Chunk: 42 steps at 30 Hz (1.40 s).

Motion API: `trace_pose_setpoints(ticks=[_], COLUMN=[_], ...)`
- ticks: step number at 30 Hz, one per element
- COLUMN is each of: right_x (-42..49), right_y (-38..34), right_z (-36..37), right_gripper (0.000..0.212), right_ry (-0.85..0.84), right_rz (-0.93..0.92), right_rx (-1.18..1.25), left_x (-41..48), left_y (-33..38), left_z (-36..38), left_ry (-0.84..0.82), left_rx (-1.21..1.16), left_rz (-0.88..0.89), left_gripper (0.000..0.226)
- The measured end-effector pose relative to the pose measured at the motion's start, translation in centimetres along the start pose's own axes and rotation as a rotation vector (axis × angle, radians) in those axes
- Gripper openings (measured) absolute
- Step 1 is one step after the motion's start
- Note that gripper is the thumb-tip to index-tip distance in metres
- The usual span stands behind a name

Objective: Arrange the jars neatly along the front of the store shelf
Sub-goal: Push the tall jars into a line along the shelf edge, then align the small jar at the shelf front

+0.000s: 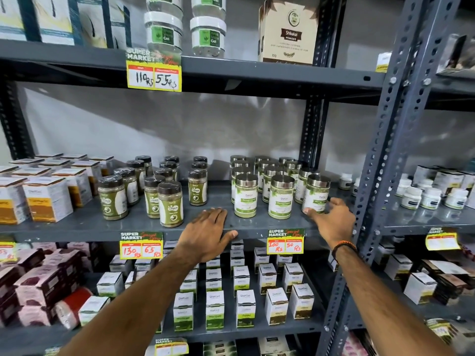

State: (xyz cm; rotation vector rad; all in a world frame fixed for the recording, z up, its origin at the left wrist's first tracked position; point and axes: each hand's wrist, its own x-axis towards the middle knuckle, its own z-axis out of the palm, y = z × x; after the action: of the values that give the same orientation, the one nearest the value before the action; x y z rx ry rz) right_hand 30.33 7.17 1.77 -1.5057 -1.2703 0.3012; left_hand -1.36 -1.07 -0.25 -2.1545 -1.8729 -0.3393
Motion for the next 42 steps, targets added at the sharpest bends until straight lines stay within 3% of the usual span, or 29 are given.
trace_pose_setpoints(ticks=[5,10,14,19,25,30,37,42], right_x=[-3.4,-8.0,-11.6,-15.3,-18.0,-18.8,-18.3,-17.4], right_y=[-3.8,-10.3,-14.1,-16.7,-17.1,-16.7,-16.6,-16.6], right_z=[-1.0,0.9,4.8,10.5,16.1,18.8,20.2,20.1], right_gripper=[0.068,0.058,0.060,0.084,0.116,0.107,0.081,0.075], right_ry=[0.036,-0.100,-0.284,-0.495,-0.564,-0.511,-0.497,-0.480], right_rz=[-0.251,-0.461,-0.463,-0.385,-0.366,-0.383,-0.386,-0.386], right_rx=[0.101,0.242,0.350,0.393,0.274,0.227,0.184,0.136], left_x=[-0.6,-1.2,-3.2,-6.9,-11.4,-12.9,-11.7,-11.4], left_y=[0.7,-1.2,-5.7,-13.3,-20.6,-23.8,-25.3,-26.0], left_z=[-4.6,-10.7,-13.6,-14.1,-10.7,-7.3,-4.3,-2.8], left_ry=[0.123,0.309,0.417,0.395,0.356,0.226,0.045,0.075], left_rx=[0.011,0.040,0.062,0.062,0.027,-0.004,0.016,0.050], left_rz=[0.066,0.105,0.062,-0.110,-0.304,-0.391,-0.370,-0.337], left_gripper=[0.079,0.080,0.074,0.081,0.074,0.077,0.091,0.096])
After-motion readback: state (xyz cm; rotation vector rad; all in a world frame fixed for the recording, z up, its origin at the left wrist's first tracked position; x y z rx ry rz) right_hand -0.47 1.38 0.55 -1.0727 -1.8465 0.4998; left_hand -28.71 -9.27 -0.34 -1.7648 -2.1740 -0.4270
